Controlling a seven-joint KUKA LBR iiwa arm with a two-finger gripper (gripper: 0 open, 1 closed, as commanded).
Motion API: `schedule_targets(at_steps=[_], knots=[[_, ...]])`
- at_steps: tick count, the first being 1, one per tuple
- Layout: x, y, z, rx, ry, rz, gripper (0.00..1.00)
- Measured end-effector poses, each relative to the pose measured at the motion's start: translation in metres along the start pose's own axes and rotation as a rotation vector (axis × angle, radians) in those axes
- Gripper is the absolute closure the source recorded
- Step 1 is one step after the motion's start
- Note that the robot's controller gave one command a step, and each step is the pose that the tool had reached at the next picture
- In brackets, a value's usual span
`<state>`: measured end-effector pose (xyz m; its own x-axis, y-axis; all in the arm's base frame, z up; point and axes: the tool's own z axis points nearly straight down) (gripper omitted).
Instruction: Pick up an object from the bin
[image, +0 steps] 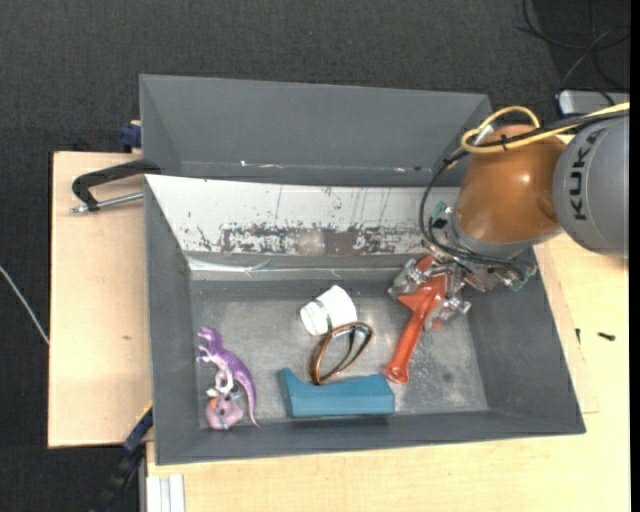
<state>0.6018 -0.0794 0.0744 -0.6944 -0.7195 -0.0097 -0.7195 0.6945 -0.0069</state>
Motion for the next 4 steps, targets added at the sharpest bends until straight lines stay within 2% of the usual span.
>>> schedule_targets(at_steps=[2, 4], knots=[[0.002, 0.001, -0.001, -0.002, 0.004, -0.014, 1.0], [0.003, 0.003, -0.018, -0.011, 0.009, -0.011, 1.0]])
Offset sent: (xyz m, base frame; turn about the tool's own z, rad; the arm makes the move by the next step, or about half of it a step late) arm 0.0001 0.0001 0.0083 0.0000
